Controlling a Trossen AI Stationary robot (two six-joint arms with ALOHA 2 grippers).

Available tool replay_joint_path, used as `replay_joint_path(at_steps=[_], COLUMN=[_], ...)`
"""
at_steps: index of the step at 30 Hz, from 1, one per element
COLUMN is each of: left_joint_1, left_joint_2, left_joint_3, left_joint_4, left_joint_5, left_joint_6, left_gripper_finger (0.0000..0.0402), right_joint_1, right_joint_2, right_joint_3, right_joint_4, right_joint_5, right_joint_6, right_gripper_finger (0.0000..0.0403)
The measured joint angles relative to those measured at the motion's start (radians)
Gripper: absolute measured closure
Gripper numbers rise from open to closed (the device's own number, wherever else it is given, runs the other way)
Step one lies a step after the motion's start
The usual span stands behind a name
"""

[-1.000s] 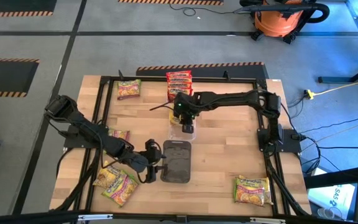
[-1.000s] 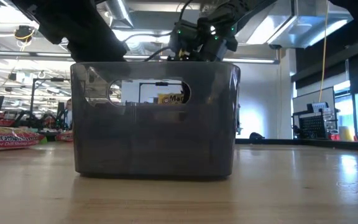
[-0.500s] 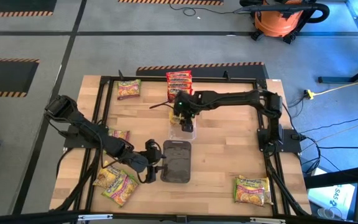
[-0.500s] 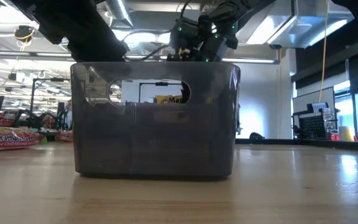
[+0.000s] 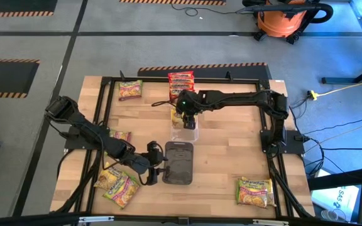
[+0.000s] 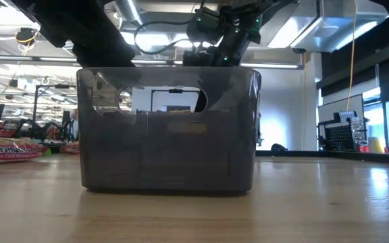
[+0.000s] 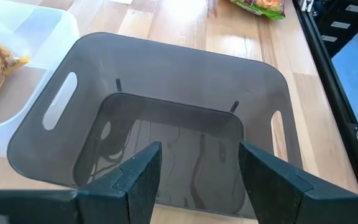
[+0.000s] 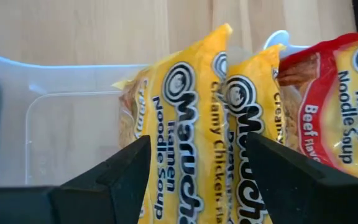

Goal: Sort Maruchan noodles
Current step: Put the yellow noodle pack into the transparent bin

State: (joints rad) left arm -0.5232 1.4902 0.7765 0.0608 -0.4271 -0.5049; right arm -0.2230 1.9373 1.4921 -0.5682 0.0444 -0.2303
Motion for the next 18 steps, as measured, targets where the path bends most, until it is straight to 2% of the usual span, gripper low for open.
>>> replay_joint_path(at_steps=[8, 14, 18], left_joint_1=[0.0, 0.003, 0.018], left_joint_2=[0.0, 0.0, 0.0], left_joint_3=[0.0, 0.0, 0.0], left_joint_4=[0.0, 0.001, 0.016], left_joint_5=[0.002, 0.0, -0.004], left_joint_6=[0.0, 0.0, 0.0], left_gripper_finger=[0.0194, 0.0194, 0.0194], right_joint_1=[0.002, 0.053, 0.126], right_joint_2=[-0.003, -0.143, -0.257], right_joint_3=[-0.001, 0.055, 0.051], right_joint_4=[-0.004, -0.155, -0.274], right_joint_5=[-0.001, -0.01, -0.092], right_joint_6=[-0.005, 0.042, 0.149], right_gripper_finger=[0.015, 0.015, 0.0151])
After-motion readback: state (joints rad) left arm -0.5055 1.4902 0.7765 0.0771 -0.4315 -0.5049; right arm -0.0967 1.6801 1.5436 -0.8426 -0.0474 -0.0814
